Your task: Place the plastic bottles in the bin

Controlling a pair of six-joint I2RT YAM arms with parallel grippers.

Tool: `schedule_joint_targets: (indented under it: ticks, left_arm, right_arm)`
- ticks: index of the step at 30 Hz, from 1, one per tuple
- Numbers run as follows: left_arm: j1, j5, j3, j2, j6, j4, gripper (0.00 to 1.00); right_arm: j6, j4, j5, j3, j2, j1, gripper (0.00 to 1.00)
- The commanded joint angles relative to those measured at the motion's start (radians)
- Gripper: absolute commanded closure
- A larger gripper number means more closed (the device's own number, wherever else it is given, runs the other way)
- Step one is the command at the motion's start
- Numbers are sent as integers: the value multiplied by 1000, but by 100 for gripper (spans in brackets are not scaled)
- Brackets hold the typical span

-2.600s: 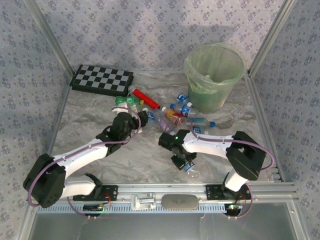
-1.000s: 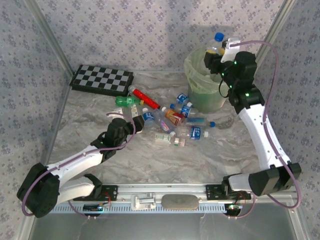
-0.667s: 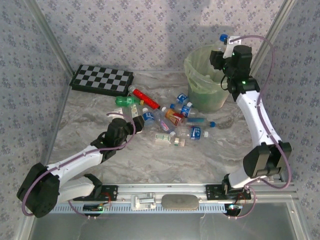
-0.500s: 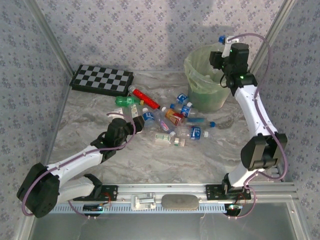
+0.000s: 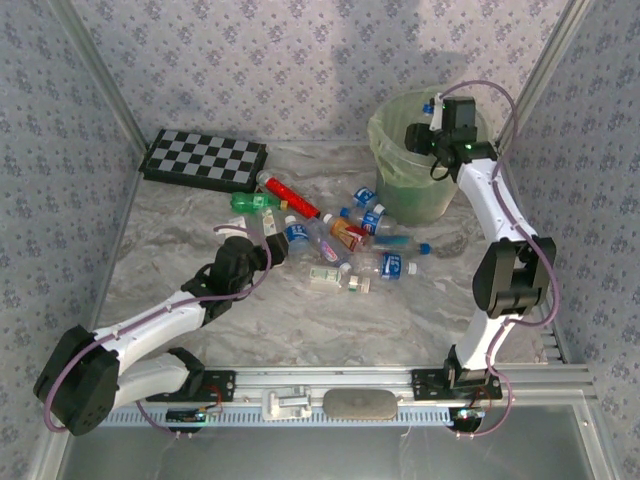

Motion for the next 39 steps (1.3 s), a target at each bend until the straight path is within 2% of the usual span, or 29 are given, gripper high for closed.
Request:
schedule_joint_targets:
  ticks: [1,10,15,22,32,39]
  left_arm:
    - [7,0,34,3,14,-3,0]
    - [8,-15,28,-5,11,-15,0]
    - [8,-38,30,-15,17,-35,0]
    - [51,-46,33,-25,17,-70,0]
    - [187,49,85,20,38,-116,0]
    - [217,117,173,124,70,-158,0]
  right_arm:
    - [22,-27,-13,53,4,0,33]
    - [25,-42,-1,119,-50,-1,1]
    - [21,-10,-1,82,-149,14,0]
    - [40,74,-51,-91,-331,64,0]
    - [56,228,-41,-450,-587,233,0]
    - [129,320,18,-666,-665,342,0]
